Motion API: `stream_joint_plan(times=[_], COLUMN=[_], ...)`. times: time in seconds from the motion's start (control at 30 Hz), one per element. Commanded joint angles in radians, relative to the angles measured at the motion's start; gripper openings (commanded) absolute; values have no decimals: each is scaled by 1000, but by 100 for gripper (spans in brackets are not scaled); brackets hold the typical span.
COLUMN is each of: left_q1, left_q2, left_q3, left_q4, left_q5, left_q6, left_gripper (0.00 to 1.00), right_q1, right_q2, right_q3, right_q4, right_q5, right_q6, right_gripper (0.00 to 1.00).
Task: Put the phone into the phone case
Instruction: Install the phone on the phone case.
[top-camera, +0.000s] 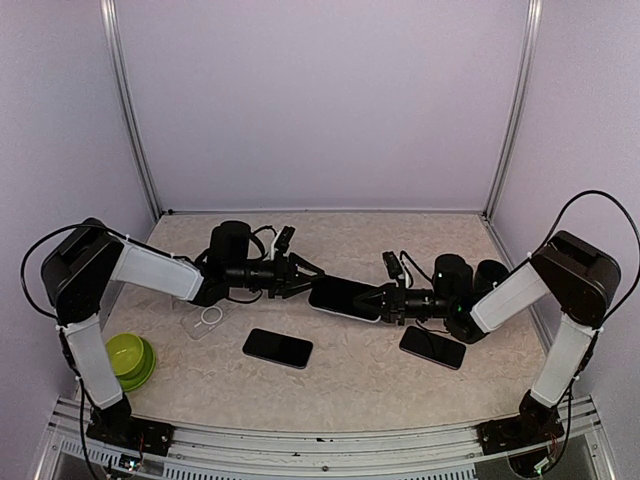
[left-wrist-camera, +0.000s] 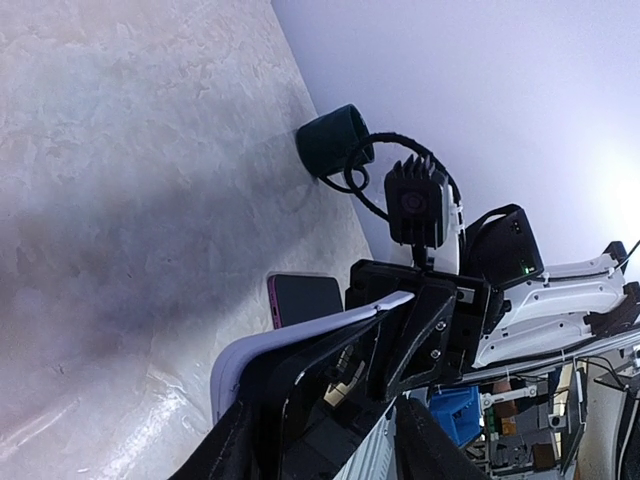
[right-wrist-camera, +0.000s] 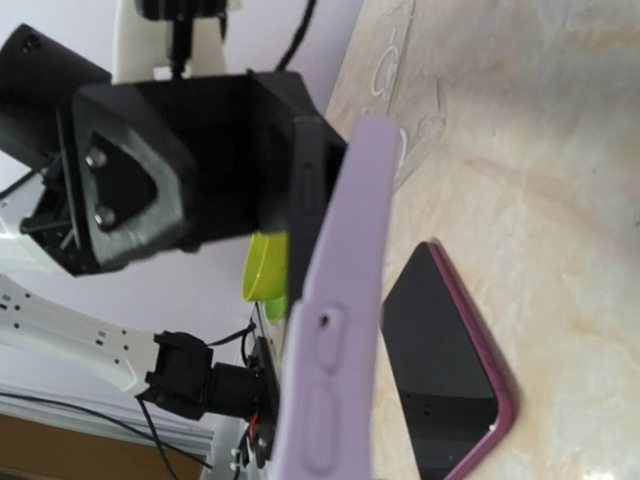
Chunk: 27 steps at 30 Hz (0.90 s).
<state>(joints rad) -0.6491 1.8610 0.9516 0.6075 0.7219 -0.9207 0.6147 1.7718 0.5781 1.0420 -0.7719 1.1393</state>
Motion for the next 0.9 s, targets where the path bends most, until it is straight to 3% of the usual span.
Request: stream_joint_plan(times=[0.0, 0.5, 0.87], left_q1=[21, 10, -35], left_q2=[-64, -139, -165], left_q3=[-30, -119, -180], left_q4=[-34, 15, 176], left_q5=[-22, 15, 87], left_q6=[53, 57, 50], left_gripper=[47, 53, 54], right_q1=[-9, -9, -9], right_q2=[-44, -149, -229], right_q3=[-4, 27, 12], right_q4=[20, -123, -216], right_q5=[-36, -117, -161], right_q6=[-52, -290, -485], right_gripper=[0, 0, 0])
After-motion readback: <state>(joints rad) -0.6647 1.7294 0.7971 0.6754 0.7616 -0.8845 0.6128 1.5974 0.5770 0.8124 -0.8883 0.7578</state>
